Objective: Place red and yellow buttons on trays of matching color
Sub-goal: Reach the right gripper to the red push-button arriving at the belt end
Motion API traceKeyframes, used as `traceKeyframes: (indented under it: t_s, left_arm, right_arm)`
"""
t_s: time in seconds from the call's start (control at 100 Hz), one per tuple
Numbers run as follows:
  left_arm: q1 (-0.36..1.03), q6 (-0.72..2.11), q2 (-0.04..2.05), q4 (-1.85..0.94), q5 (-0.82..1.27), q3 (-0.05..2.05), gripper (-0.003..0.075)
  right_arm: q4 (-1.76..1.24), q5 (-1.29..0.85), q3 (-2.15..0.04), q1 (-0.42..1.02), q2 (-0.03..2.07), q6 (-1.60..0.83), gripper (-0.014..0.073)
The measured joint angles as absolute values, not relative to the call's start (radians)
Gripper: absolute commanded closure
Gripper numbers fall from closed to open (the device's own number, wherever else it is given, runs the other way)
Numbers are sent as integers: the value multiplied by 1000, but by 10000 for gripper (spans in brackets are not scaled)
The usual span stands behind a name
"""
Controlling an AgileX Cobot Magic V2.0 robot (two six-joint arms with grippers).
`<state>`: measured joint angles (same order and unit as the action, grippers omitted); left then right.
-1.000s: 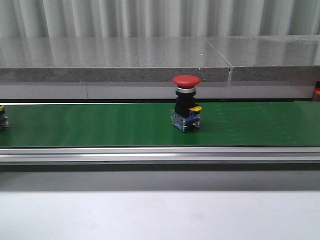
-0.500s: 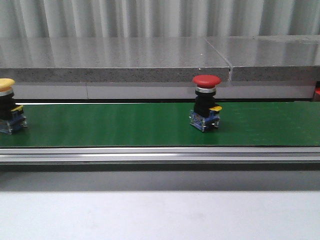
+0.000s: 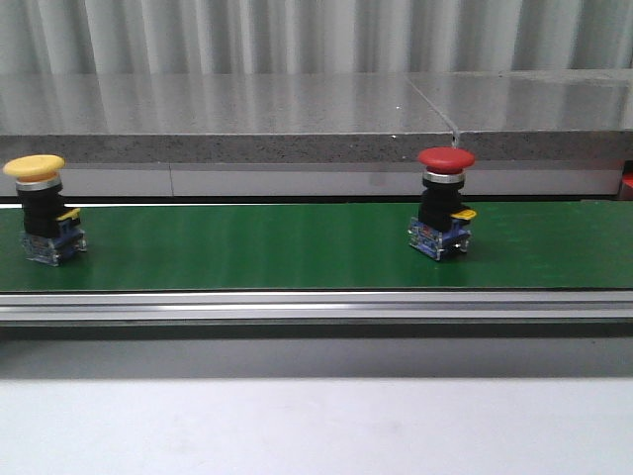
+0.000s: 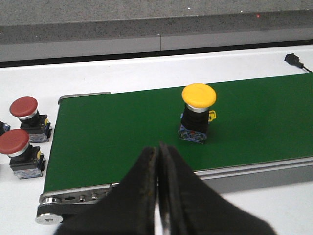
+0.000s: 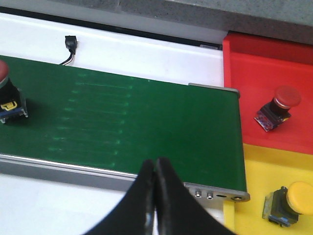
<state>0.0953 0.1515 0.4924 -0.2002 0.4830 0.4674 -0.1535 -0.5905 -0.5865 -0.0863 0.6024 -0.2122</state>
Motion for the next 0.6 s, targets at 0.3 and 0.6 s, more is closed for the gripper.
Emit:
traceKeyframes:
  t_s: [0.3, 0.6]
  left_arm:
    - [95, 152, 492, -200, 479, 467, 740]
    - [95, 152, 492, -200, 477, 467, 740]
  right_arm:
    - [-154, -605, -587, -86, 602, -212, 83]
    - [-263, -621, -589, -86, 611, -222, 34]
